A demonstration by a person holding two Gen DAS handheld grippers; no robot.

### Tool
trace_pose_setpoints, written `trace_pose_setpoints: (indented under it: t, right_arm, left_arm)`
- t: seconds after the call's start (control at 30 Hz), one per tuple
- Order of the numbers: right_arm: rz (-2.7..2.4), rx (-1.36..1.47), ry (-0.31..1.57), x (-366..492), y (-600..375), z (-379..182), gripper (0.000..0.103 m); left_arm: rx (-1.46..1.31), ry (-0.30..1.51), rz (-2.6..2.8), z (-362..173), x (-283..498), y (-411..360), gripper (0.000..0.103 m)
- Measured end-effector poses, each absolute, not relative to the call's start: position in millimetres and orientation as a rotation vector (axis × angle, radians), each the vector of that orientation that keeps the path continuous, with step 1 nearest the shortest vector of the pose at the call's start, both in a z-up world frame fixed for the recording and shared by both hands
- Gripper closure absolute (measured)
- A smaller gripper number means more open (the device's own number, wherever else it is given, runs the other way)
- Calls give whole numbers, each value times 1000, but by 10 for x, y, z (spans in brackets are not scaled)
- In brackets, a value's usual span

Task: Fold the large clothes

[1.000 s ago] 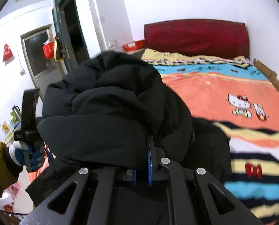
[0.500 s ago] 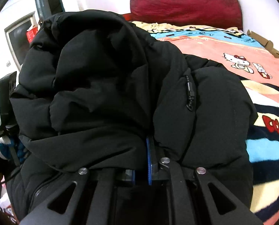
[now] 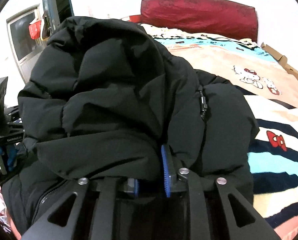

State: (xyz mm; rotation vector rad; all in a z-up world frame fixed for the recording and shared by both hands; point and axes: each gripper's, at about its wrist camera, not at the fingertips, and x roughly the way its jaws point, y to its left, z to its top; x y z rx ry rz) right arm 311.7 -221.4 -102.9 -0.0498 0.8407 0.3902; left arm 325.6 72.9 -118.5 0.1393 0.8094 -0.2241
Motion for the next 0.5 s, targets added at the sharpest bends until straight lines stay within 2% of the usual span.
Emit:
trace_pose_setpoints:
  t: [0.03, 0.13, 0.27, 0.5]
  right_arm:
    - [390, -56, 843, 3087, -2214, -1015, 67]
    - [379, -68, 850, 2984, -2227, -991, 53]
    - [375, -49, 862, 2911, -2338, -893, 53]
    - [418, -41, 773, 3196, -2259, -220, 53]
  left_arm:
    - [109, 822, -220, -1157, 3227, 787, 51]
    - [20, 831, -217, -1024, 3200, 947, 51]
    - [-17, 806, -218, -742, 3239, 1041, 51]
    - [-45, 736, -266, -199, 3804, 864, 51]
